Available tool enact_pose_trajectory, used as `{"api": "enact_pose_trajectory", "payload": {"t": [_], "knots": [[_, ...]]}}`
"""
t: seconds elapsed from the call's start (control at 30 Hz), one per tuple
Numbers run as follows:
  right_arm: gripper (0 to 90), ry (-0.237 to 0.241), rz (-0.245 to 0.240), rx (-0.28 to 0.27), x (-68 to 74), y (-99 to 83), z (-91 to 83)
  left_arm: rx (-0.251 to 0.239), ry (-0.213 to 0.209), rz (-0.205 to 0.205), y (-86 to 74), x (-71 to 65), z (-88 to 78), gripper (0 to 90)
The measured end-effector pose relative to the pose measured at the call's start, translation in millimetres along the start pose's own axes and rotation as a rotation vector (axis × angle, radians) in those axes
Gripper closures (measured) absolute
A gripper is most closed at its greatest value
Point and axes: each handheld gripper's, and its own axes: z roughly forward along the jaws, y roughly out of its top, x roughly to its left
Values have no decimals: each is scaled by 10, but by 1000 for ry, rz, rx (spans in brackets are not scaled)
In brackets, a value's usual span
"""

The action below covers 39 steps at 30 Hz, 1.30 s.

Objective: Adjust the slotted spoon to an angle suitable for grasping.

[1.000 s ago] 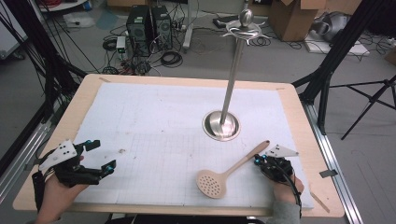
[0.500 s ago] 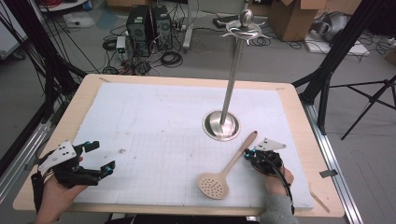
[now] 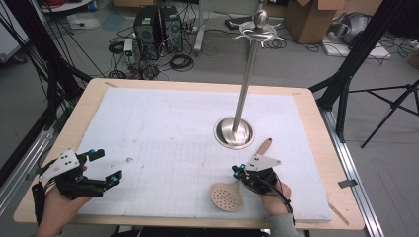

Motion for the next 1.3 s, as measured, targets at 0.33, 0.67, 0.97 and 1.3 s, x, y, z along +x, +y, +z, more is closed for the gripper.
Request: {"api": "enact_pose_trajectory", "payload": {"t": [0.33, 0.67, 0.97, 1.3], "knots": [[900, 33, 10, 83, 68, -30, 97, 7, 3, -4, -20, 27, 8, 21], [900, 45, 2, 101, 112, -23, 109, 19, 10, -7, -41, 46, 14, 22], [900, 71, -37, 98, 97, -82, 40, 11, 7, -7, -30, 35, 2, 22], [900, 94, -39, 84, 29, -191, -74, 16, 5, -6, -32, 33, 9, 22]]}}
